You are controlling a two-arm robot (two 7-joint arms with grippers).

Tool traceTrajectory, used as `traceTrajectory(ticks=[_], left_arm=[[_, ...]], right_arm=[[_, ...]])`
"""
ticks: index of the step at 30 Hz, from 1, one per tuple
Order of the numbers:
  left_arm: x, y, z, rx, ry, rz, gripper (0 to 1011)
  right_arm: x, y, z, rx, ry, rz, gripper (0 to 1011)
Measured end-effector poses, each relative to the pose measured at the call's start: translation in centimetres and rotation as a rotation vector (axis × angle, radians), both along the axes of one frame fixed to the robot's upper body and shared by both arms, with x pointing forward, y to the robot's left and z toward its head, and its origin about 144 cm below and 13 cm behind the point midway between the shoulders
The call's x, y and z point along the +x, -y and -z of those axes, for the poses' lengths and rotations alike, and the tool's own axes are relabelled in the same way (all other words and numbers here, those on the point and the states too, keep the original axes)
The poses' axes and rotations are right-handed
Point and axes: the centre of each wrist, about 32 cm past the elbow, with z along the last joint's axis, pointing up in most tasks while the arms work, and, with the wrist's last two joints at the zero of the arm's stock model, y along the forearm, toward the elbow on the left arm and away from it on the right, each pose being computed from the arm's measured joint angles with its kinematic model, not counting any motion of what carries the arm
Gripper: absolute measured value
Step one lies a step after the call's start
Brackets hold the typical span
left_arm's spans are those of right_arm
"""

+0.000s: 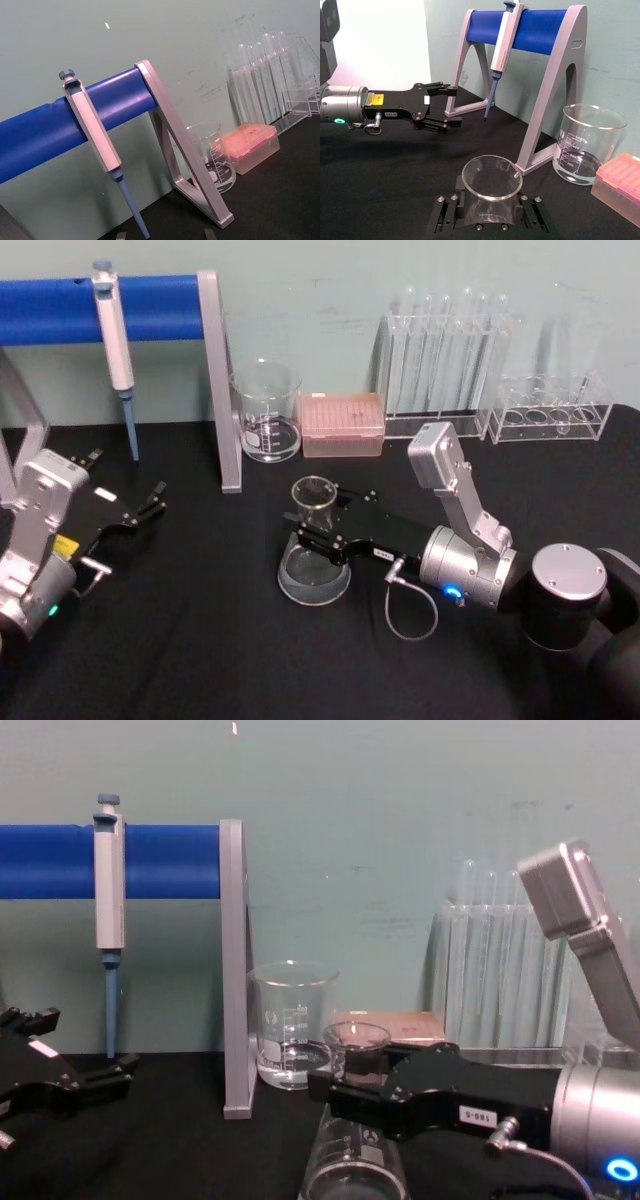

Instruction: Grasp the erlenmeyer flask with one hand, shake it three times, then place it back.

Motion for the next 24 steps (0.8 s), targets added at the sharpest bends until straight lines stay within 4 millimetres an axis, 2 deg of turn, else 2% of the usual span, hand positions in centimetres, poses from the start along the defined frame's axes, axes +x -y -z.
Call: traceTrajectory(ticks=[2, 3, 5, 10, 16, 24], left_arm=[[0.0, 0.0, 0.0, 0.0, 0.0, 0.0, 1001], [0.0, 0.0, 0.0, 0.0, 0.0, 0.0, 1001], [0.0, 0.0, 0.0, 0.0, 0.0, 0.0, 1001], [0.0, 0.0, 0.0, 0.0, 0.0, 0.0, 1001], [0.0, 0.0, 0.0, 0.0, 0.0, 0.0, 1001], [0.0, 0.0, 0.0, 0.0, 0.0, 0.0, 1001]], right_arm=[[0.0, 0.0, 0.0, 0.0, 0.0, 0.0, 560], [0.0, 0.0, -0.01, 0.001, 0.0, 0.0, 620], [0.0, 0.01, -0.01, 0.001, 0.0, 0.0, 657], [0.0, 0.01, -0.01, 0.002, 0.0, 0.0, 830], [0.01, 0.01, -0.01, 0.002, 0.0, 0.0, 979], [0.01, 0.01, -0.01, 0.003, 0.0, 0.0, 1000]])
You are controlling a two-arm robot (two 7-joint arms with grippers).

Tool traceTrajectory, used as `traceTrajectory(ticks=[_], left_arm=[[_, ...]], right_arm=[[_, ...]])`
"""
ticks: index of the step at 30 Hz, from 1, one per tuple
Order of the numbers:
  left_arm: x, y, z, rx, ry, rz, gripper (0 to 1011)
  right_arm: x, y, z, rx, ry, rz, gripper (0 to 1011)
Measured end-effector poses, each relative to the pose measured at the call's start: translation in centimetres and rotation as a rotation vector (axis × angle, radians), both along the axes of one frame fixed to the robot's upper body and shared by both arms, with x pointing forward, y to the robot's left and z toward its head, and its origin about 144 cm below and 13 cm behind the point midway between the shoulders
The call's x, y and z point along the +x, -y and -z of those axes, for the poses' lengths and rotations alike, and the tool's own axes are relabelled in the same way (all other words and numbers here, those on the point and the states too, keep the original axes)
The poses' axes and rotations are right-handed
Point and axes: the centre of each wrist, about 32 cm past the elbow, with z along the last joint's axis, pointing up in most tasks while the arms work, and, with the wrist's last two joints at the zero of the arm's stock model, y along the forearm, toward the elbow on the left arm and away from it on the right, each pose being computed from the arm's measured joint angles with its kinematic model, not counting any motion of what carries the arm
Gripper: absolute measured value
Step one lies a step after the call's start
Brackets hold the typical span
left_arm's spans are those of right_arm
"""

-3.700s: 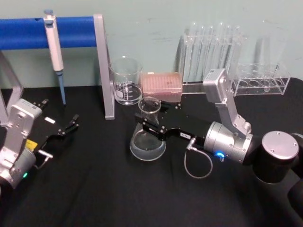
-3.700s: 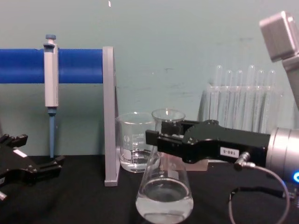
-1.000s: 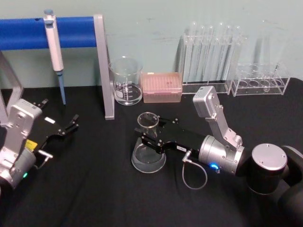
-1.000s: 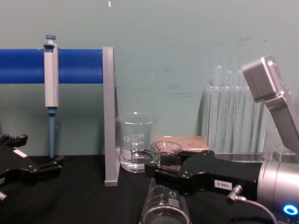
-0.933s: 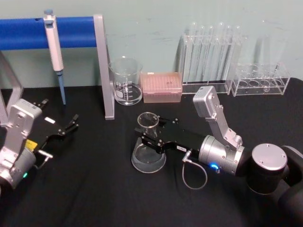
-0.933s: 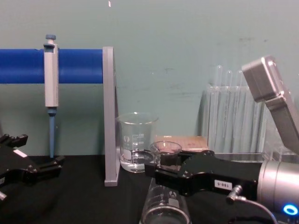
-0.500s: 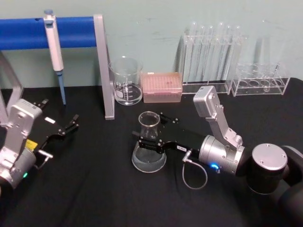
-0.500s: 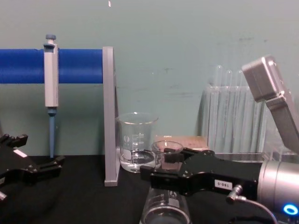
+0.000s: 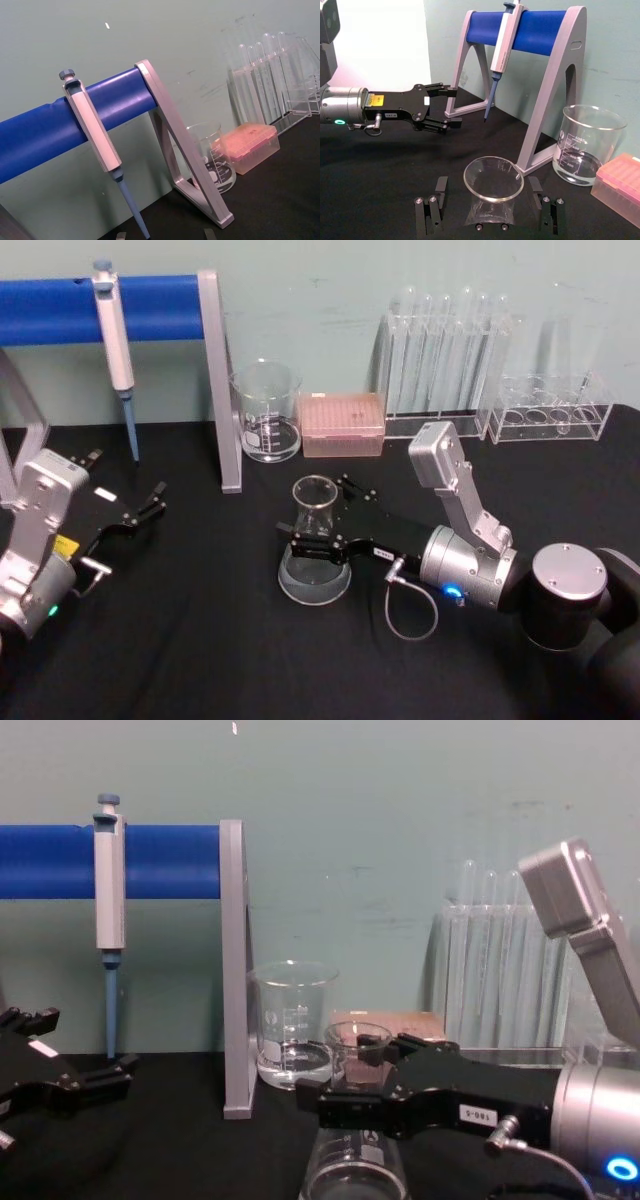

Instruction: Grasp the erlenmeyer flask with one hand, shake it three times, then place it back.

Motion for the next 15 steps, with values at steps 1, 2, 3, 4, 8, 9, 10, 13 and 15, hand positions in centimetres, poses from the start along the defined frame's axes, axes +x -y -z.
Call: traceTrajectory(ticks=[1, 2, 3, 4, 8, 9, 10, 13, 15], left_arm=[[0.0, 0.0, 0.0, 0.0, 0.0, 0.0, 1001], [0.0, 0.0, 0.0, 0.0, 0.0, 0.0, 1001], [0.0, 0.0, 0.0, 0.0, 0.0, 0.0, 1001], [0.0, 0.0, 0.0, 0.0, 0.0, 0.0, 1001], [0.0, 0.0, 0.0, 0.0, 0.0, 0.0, 1001], [0.0, 0.0, 0.0, 0.0, 0.0, 0.0, 1001], [0.0, 0.0, 0.0, 0.0, 0.0, 0.0, 1001], [0.0, 0.0, 0.0, 0.0, 0.0, 0.0, 1001], [0.0, 0.0, 0.0, 0.0, 0.0, 0.0, 1001]], right_arm=[[0.0, 0.0, 0.0, 0.0, 0.0, 0.0, 1000], [0.0, 0.0, 0.0, 0.0, 0.0, 0.0, 1000], [0.0, 0.0, 0.0, 0.0, 0.0, 0.0, 1000], [0.0, 0.0, 0.0, 0.002, -0.001, -0.002, 1000], [-0.2, 0.6, -0.1, 0.015, -0.006, -0.011, 1000], [-0.2, 0.7, -0.2, 0.016, -0.006, -0.013, 1000], [-0.3, 0.8, -0.2, 0.016, -0.006, -0.014, 1000], [-0.7, 1.4, -0.4, 0.018, -0.007, -0.024, 1000], [-1.0, 1.9, -0.5, 0.019, -0.006, -0.032, 1000]])
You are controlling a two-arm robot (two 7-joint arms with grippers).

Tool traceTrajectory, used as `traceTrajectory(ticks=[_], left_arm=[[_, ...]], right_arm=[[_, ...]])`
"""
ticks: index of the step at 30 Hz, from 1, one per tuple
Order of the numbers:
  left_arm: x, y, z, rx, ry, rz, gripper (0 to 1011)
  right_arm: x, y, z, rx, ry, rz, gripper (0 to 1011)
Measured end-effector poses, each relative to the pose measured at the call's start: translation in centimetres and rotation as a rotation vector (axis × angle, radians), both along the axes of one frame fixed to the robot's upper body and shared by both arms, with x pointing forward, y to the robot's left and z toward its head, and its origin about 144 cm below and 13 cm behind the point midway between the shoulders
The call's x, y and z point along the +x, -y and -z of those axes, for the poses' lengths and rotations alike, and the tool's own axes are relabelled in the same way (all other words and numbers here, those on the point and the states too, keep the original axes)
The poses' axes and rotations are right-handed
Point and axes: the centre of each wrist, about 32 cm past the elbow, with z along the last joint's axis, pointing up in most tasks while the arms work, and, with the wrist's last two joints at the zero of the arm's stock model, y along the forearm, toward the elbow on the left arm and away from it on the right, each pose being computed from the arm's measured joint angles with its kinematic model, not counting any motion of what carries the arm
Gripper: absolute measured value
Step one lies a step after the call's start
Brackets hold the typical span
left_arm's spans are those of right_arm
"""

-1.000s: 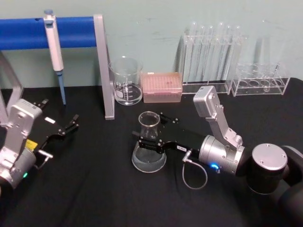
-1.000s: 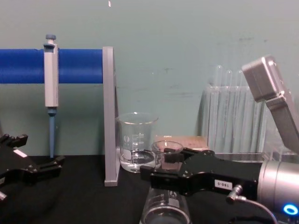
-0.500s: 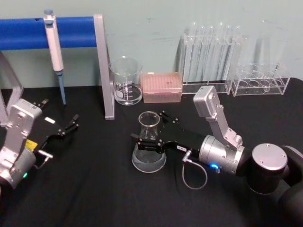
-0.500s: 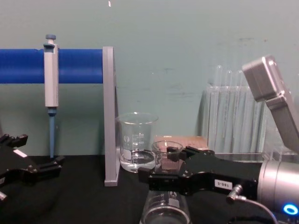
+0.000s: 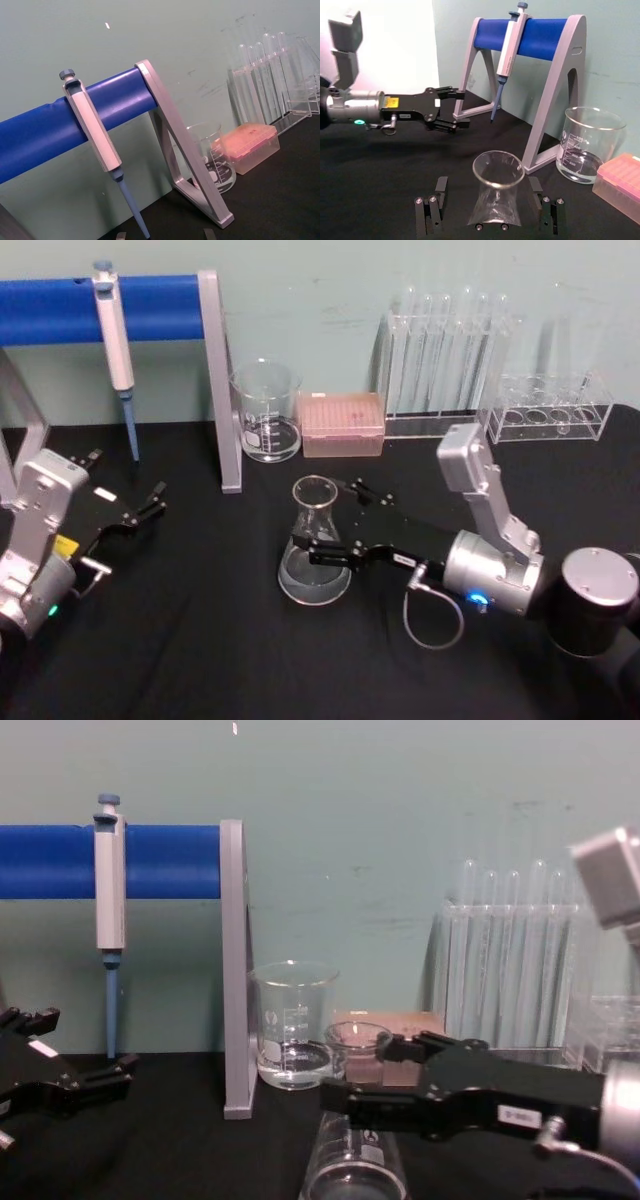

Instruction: Grasp the erlenmeyer flask with one hand, shake it three times, then place it back.

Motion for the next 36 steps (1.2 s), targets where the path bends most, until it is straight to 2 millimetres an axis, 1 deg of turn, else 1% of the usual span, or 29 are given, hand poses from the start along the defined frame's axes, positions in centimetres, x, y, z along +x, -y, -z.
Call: traceTrajectory(ticks=[2, 3, 8, 15, 21, 27, 36], left_arm=[[0.0, 0.0, 0.0, 0.0, 0.0, 0.0, 1001], [0.0, 0.0, 0.0, 0.0, 0.0, 0.0, 1001], [0.0, 0.0, 0.0, 0.0, 0.0, 0.0, 1001], [0.0, 0.0, 0.0, 0.0, 0.0, 0.0, 1001], [0.0, 0.0, 0.0, 0.0, 0.0, 0.0, 1001], [0.0, 0.0, 0.0, 0.0, 0.0, 0.0, 1000], [0.0, 0.0, 0.0, 0.0, 0.0, 0.0, 1001]], right_arm=[[-0.4, 0.6, -0.1, -0.001, 0.0, -0.005, 1000], [-0.4, 0.6, -0.1, -0.001, 0.0, -0.005, 1000], [-1.5, 2.4, -0.4, 0.003, 0.0, 0.008, 1000], [-2.6, 4.1, -0.6, 0.006, -0.004, 0.032, 1000], [-3.3, 5.4, -0.9, 0.026, 0.008, 0.104, 1000], [-3.4, 5.5, -1.0, 0.061, 0.027, 0.207, 1000], [-3.0, 4.6, -0.5, 0.084, 0.048, 0.366, 1000]])
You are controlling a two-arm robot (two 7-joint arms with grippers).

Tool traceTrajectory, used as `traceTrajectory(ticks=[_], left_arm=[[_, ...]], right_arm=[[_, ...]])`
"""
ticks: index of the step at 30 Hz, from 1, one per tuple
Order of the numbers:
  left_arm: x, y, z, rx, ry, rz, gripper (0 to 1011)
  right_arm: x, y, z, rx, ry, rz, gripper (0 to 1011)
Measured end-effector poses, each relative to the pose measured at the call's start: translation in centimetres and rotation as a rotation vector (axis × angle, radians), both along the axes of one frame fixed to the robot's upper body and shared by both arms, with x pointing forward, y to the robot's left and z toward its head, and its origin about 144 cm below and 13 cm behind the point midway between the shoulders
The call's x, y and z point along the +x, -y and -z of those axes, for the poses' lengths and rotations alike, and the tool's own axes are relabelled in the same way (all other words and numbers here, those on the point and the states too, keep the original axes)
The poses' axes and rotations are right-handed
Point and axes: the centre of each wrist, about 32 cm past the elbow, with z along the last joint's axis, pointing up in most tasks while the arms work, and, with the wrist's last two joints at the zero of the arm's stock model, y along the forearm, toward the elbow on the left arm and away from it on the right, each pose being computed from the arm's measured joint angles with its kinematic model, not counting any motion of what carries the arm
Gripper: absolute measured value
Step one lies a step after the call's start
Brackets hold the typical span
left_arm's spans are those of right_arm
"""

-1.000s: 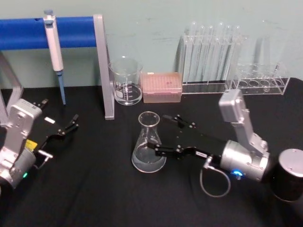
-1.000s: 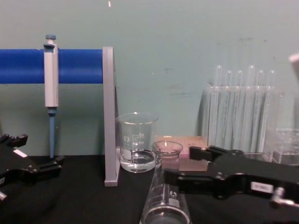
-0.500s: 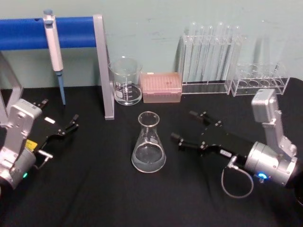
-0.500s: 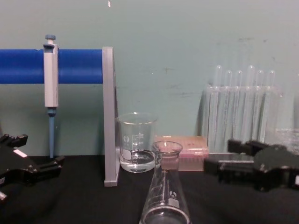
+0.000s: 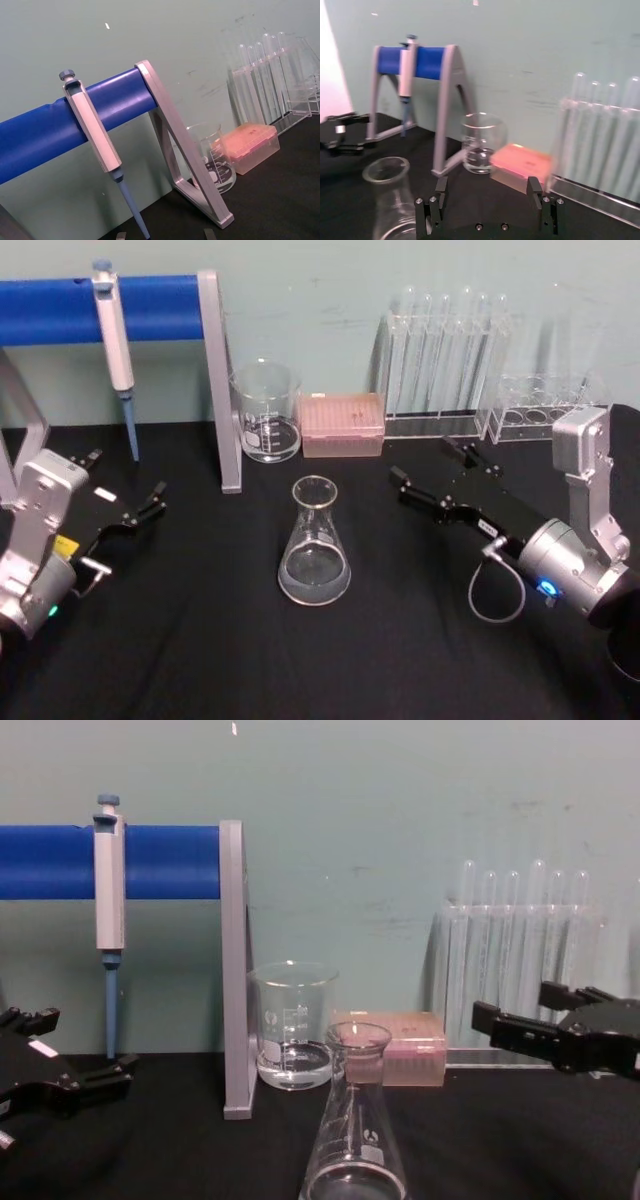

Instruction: Grasp the erlenmeyer flask with one hand, shake it three times, then place it back.

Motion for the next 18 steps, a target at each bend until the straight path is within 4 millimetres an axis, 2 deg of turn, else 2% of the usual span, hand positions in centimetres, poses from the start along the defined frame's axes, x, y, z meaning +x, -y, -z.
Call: traceTrajectory(ticks=[5, 18], left_arm=[[0.0, 0.0, 0.0, 0.0, 0.0, 0.0, 1001], [0.0, 0.0, 0.0, 0.0, 0.0, 0.0, 1001]], right_arm=[[0.2, -0.5, 0.7, -0.002, -0.005, 0.068, 1000], [0.8, -1.6, 4.1, -0.031, -0.009, 0.209, 1000]])
